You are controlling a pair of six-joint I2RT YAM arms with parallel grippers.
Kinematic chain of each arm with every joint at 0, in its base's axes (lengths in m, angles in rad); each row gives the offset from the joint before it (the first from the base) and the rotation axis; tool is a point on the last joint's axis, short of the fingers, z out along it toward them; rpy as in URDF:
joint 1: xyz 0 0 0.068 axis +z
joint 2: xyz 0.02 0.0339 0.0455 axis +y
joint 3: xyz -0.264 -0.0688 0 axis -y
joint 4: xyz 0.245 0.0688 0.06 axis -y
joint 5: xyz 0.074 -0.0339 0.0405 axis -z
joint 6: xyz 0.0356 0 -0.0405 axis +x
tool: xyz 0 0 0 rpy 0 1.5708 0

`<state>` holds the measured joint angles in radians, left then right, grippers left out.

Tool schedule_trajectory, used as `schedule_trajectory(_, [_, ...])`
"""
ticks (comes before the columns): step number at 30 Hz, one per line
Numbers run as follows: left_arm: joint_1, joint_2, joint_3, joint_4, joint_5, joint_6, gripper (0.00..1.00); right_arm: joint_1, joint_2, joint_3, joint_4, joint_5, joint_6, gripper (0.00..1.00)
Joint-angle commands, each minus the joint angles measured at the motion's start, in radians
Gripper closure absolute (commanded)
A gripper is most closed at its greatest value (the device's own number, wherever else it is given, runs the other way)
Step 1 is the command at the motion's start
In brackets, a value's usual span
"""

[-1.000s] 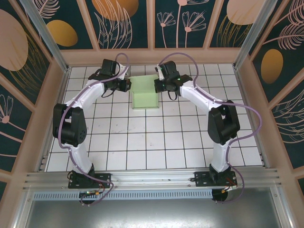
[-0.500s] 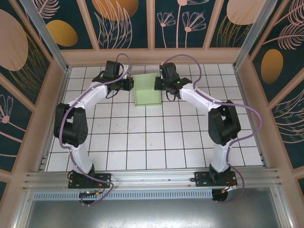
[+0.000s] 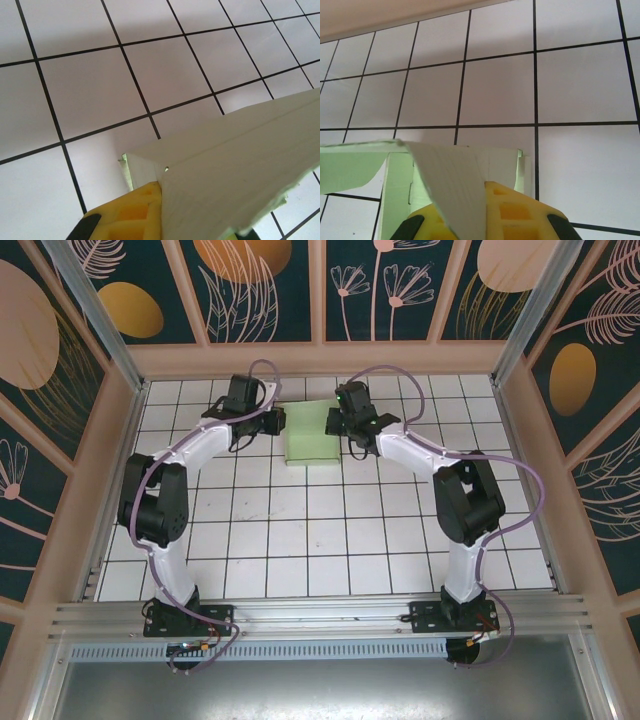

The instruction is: Fold the paper box

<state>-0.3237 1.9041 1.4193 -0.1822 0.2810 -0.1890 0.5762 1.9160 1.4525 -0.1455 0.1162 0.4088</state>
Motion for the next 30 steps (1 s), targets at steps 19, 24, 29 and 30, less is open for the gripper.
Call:
schedule_trajectory(19, [-0.04, -0.04, -0.144, 0.202, 0.014, -0.095, 1.0, 0.064, -0.035, -0.209, 0.161, 0.09, 0.047, 1.0])
schedule_trajectory(24, [-0.049, -0.064, -0.197, 0.241, 0.012, -0.106, 1.0, 0.08, -0.06, -0.262, 0.207, 0.114, 0.053, 1.0])
schedule_trajectory(29, [-0.057, -0.091, -0.243, 0.27, 0.009, -0.113, 1.0, 0.091, -0.094, -0.322, 0.264, 0.119, 0.053, 1.0])
schedule_trajectory(30, [-0.059, -0.096, -0.251, 0.274, 0.007, -0.111, 1.0, 0.093, -0.102, -0.331, 0.276, 0.119, 0.051, 1.0])
